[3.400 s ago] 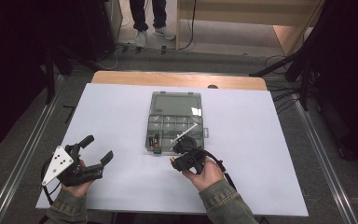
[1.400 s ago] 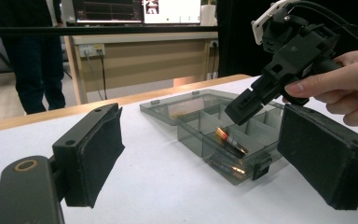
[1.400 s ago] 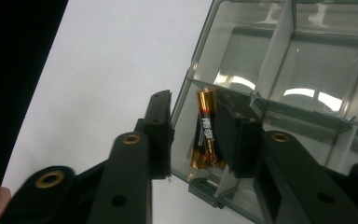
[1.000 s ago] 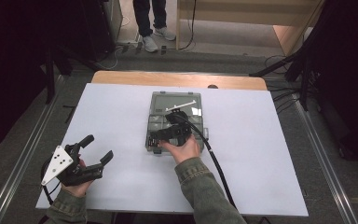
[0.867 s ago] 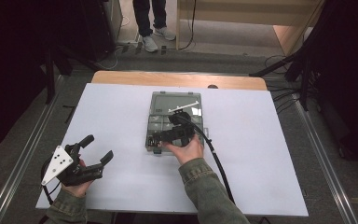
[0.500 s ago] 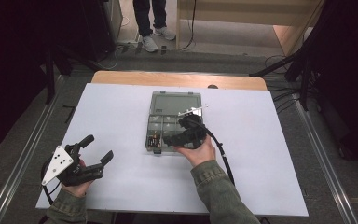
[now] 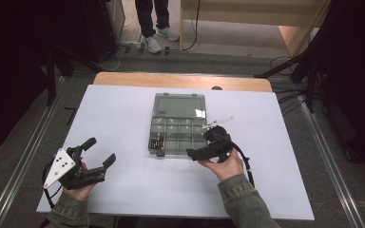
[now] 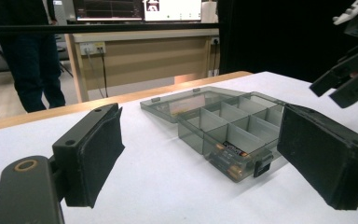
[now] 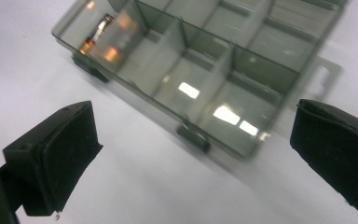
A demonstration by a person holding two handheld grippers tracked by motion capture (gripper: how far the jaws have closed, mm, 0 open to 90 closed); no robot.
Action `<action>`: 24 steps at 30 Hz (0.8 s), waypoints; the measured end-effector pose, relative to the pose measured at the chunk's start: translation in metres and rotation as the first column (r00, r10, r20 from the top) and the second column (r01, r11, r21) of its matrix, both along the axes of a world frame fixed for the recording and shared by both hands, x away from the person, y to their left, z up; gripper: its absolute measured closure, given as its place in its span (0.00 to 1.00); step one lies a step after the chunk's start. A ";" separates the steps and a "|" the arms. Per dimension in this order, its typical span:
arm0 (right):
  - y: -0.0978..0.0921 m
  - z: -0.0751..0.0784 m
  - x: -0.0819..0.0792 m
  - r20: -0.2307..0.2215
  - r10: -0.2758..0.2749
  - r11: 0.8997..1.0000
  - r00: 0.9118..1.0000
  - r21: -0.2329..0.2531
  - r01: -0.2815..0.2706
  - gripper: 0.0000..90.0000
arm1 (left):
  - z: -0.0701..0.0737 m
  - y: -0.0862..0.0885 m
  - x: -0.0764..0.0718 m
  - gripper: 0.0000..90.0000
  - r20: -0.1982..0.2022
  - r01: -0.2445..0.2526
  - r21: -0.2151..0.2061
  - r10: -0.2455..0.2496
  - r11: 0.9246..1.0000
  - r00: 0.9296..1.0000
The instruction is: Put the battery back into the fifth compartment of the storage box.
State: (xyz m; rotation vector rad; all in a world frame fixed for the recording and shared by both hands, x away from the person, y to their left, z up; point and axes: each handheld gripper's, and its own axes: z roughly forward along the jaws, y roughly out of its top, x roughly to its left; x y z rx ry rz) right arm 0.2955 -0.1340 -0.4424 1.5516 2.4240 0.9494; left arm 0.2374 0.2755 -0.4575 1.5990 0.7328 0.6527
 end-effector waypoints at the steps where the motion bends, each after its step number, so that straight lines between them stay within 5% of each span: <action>1: -0.006 -0.001 -0.003 0.008 0.000 1.000 1.000 -0.005 0.000 0.02 | 0.000 0.000 0.000 0.16 0.000 0.000 0.001 0.000 1.000 1.000; 17: -0.069 -0.013 -0.035 0.100 -0.079 0.996 0.992 0.044 0.075 0.01 | -0.001 -0.001 0.000 0.16 -0.004 -0.002 0.006 0.002 1.000 1.000; 21: -0.083 -0.016 -0.044 0.170 -0.092 0.994 0.981 0.081 0.079 0.01 | -0.001 -0.001 0.000 0.16 -0.006 -0.001 0.008 0.001 1.000 1.000; 24: -0.094 -0.018 -0.054 0.245 -0.110 0.990 0.963 0.113 0.085 0.01 | -0.001 -0.001 0.000 0.16 -0.006 -0.001 0.010 0.001 1.000 1.000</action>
